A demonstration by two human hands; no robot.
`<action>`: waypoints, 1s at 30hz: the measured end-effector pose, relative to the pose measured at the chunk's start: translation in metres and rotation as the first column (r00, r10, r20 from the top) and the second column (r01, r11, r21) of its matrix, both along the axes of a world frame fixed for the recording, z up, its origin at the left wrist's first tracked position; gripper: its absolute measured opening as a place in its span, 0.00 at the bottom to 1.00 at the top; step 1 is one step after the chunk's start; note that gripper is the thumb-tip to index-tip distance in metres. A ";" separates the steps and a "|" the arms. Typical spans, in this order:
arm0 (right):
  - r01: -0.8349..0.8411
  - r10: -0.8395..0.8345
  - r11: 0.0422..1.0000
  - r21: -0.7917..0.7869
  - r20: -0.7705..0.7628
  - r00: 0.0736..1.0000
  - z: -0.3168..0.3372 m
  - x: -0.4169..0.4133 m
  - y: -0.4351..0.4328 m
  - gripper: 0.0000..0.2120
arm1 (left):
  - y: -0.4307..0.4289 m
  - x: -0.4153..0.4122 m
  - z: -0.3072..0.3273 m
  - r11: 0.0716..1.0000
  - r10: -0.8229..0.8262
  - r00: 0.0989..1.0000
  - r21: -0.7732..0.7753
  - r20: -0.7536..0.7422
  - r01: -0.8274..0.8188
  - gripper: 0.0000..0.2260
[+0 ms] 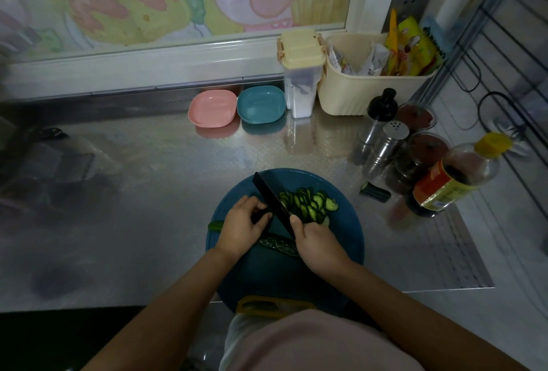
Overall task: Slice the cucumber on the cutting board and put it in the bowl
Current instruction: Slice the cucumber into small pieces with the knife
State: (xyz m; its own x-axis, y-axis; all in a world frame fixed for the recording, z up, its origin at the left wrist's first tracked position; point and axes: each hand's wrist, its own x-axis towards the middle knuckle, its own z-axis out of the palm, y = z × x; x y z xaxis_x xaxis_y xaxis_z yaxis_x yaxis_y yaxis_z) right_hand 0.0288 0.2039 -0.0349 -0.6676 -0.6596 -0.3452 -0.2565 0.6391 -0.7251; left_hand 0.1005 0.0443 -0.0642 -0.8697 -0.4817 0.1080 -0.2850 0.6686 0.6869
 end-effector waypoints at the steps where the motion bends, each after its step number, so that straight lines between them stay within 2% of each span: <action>1: 0.000 0.000 1.000 0.001 -0.004 1.000 0.000 0.000 0.000 0.29 | 0.000 0.000 0.000 1.000 -0.007 1.000 -0.009 0.003 0.007 0.05; 8: -0.005 0.006 0.998 0.065 -0.014 1.000 -0.003 0.001 -0.011 0.29 | -0.001 -0.001 0.001 0.999 -0.043 0.999 -0.025 0.003 0.043 0.04; 18: 0.033 -0.034 0.997 0.064 0.014 0.999 -0.006 -0.003 -0.002 0.30 | -0.005 0.006 0.000 0.997 -0.073 0.996 0.002 0.046 0.073 0.09; 25: 0.012 -0.013 1.000 0.027 0.015 1.000 0.002 0.003 -0.002 0.29 | -0.004 0.005 -0.002 0.999 -0.044 0.999 0.015 0.020 0.044 0.06; 30: -0.015 0.016 0.998 0.059 -0.023 1.000 0.000 0.005 -0.004 0.27 | -0.004 0.006 -0.002 0.999 -0.047 0.999 0.006 0.022 0.047 0.06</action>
State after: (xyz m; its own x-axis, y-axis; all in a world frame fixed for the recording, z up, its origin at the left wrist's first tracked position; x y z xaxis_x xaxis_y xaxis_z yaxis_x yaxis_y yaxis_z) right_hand 0.0333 0.2003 -0.0351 -0.6661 -0.6489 -0.3678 -0.2832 0.6761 -0.6802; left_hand 0.1061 0.0408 -0.0660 -0.8933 -0.4411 0.0864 -0.2686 0.6780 0.6842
